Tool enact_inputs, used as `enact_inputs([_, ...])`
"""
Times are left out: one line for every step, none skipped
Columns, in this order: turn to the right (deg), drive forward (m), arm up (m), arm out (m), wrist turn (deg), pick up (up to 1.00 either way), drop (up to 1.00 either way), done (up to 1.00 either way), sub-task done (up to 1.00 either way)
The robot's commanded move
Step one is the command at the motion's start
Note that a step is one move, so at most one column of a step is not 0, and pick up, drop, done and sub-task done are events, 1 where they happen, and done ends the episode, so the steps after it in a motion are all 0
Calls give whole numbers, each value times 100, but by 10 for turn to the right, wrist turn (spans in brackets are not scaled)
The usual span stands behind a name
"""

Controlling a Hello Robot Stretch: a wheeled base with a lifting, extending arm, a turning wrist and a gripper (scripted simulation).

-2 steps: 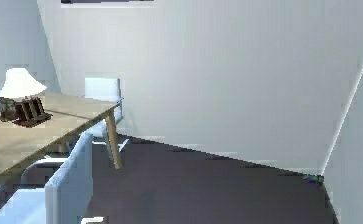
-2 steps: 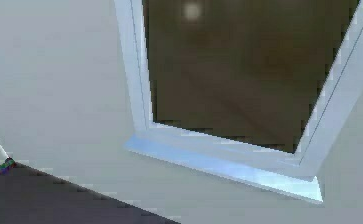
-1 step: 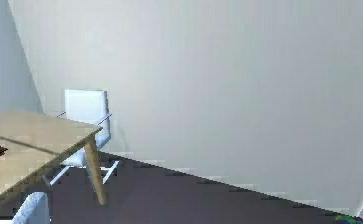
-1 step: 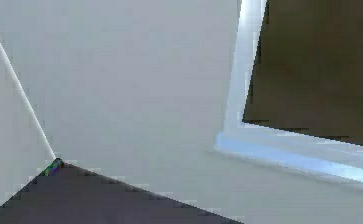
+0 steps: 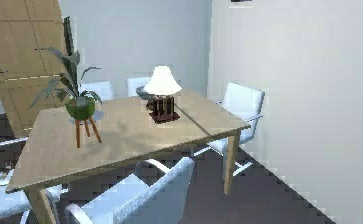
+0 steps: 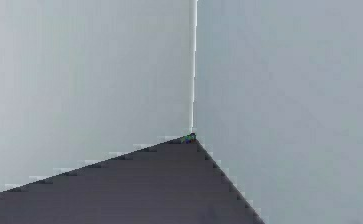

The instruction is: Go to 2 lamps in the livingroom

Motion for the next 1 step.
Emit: enact_inputs([0, 0, 0, 0, 0, 0, 0, 100, 0])
